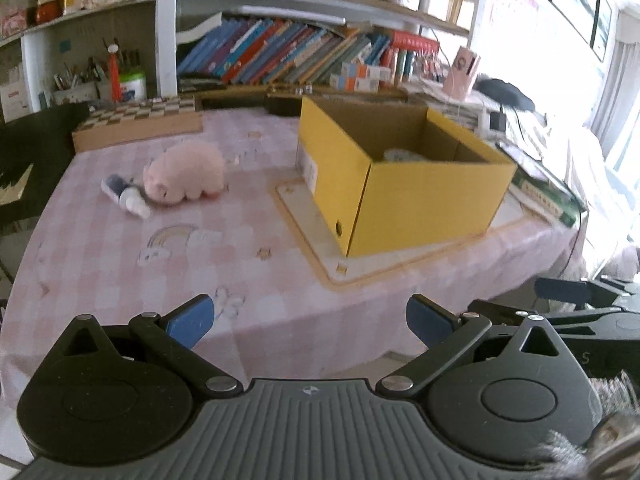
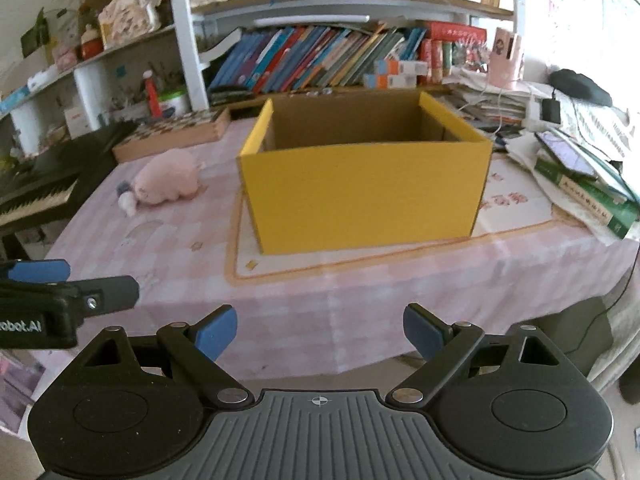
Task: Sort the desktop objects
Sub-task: 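Withdraw both grippers from the box and move toward the plush pig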
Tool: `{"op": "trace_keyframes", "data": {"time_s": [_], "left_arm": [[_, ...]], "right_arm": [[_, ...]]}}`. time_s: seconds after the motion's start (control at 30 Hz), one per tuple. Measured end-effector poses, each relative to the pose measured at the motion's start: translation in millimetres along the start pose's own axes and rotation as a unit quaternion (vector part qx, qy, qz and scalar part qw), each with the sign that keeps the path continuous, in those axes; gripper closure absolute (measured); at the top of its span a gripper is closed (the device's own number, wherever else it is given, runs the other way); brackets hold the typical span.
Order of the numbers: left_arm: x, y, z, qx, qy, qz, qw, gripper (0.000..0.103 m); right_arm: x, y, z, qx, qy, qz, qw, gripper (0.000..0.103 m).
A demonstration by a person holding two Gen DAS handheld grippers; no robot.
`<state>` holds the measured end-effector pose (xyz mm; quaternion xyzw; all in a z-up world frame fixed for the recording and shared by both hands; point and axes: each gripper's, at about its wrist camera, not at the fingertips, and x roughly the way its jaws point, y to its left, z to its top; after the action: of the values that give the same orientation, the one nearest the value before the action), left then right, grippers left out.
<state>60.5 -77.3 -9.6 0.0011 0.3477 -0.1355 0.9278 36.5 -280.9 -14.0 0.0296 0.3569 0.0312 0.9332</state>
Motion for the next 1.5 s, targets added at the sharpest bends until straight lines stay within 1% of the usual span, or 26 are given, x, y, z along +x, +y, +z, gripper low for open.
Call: {"op": "trace_keyframes", "data": {"time_s": [0.1, 0.23, 0.6, 1.07, 1.33, 1.5], "left_arm": [[-3, 6, -9, 0.004, 0.013, 0.001, 0.9999, 0.0], [-8, 16, -16, 0.005, 0.021, 0.007, 0.9997, 0.0], [-23, 54, -28, -0.019, 0.021, 0.035, 0.999, 0.0], [-43, 101, -32, -0.057, -0.002, 0.075, 0.9955, 0.0], [-44, 113, -29, -0.072, -0.015, 0.09, 0.9933, 0.0], [-38, 121, -25, -0.085, -0.018, 0.099, 0.9913, 0.0]], "right_arm": [[0, 9, -5, -0.002, 0.009, 0.004, 1.0, 0.011], [3, 24, -11, -0.01, 0.022, 0.012, 1.0, 0.011], [11, 67, -13, -0.049, 0.04, 0.043, 0.997, 0.011], [17, 116, -1, -0.097, 0.026, 0.073, 0.992, 0.011], [21, 131, 7, -0.119, 0.018, 0.085, 0.989, 0.011], [32, 135, 15, -0.128, 0.014, 0.089, 0.988, 0.011]]}}
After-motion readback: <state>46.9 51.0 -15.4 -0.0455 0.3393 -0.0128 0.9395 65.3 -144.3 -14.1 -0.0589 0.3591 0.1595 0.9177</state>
